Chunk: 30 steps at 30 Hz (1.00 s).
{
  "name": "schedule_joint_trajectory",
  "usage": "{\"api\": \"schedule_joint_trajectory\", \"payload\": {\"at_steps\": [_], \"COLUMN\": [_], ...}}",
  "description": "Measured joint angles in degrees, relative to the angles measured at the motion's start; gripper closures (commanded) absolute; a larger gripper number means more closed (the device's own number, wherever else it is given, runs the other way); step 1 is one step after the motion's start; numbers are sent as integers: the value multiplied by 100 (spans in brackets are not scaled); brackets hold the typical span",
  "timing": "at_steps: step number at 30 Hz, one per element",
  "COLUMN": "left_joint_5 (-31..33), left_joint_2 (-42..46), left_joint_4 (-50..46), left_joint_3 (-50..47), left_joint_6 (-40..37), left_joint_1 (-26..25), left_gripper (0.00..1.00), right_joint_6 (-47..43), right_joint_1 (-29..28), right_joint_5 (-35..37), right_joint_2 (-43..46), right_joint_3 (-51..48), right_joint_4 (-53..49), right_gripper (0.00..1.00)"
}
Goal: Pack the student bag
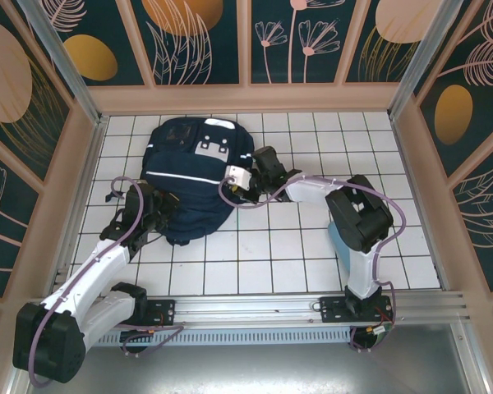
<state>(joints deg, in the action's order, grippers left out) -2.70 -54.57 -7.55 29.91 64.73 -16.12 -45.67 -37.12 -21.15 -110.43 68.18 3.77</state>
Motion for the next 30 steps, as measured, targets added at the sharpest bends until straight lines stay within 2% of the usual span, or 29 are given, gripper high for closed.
{"api": "schedule_joint_trajectory", "payload": {"at_steps": [5,9,11,13,16,21,22,23,25,28,30], "left_joint_5": [-70,-133,-177,-184,-175,-173,-173,-170,-153,-81,31], "left_joint_2": [0,0,0,0,0,-4,-9,-13,-13,-7,17], "left_joint_4": [15,85,129,127,87,83,83,81,76,-24,-122], "left_joint_3": [0,0,0,0,0,0,0,0,0,0,0], "left_joint_6": [0,0,0,-2,-4,-9,-11,-15,-55,-142,-208], "left_joint_1": [-7,-4,-7,-4,-4,-4,-4,-4,-4,-4,-4], "left_gripper": [100,100,100,96,100,99,97,90,66,51,46], "right_joint_6": [433,914,1176,1390,1445,1150,1091,1027,966,933,857], "right_joint_1": [214,278,297,306,415,531,511,479,415,341,304], "right_joint_5": [415,861,1014,1128,975,297,166,52,-96,-332,-474], "right_joint_2": [0,-184,-319,-365,-323,44,81,103,122,136,136], "right_joint_3": [118,643,927,1071,1128,748,728,728,726,726,726], "right_joint_4": [219,98,-76,-275,-444,-570,-579,-577,-575,-573,-577], "right_gripper": [99,90,77,66,57,54,54,53,52,49,49]}}
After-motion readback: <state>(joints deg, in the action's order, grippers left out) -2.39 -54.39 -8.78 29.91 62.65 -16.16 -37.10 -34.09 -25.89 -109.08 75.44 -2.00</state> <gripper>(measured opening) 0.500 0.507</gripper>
